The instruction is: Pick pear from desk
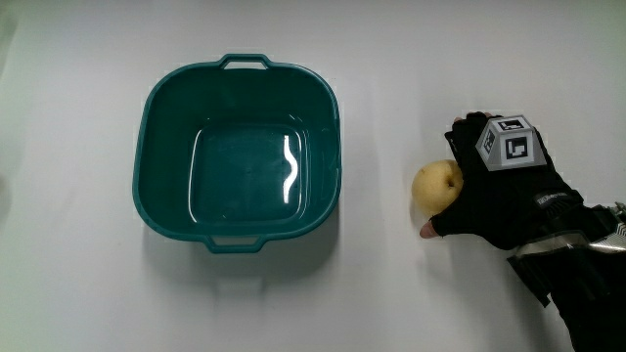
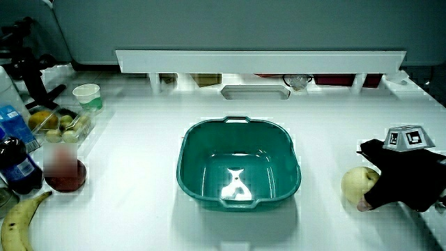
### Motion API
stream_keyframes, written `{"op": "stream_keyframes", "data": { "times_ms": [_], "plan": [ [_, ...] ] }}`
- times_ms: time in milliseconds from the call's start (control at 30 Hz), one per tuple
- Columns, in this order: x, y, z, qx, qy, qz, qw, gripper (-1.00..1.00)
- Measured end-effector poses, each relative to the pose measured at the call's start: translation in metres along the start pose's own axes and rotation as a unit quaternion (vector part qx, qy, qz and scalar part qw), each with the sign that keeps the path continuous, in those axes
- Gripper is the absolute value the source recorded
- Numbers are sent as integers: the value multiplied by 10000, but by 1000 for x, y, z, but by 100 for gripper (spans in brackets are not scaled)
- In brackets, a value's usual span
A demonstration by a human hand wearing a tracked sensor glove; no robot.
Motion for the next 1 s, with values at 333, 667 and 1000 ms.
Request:
{"op": "stream_keyframes", "data": {
  "times_ms": [333, 667, 1000],
  "plan": [
    [4, 50, -11, -418, 36, -171, 9990, 0],
    [4, 96, -27, -1421, 208, -354, 9890, 0],
    [4, 128, -39, -2075, 440, -129, 9772, 0]
  ]
}}
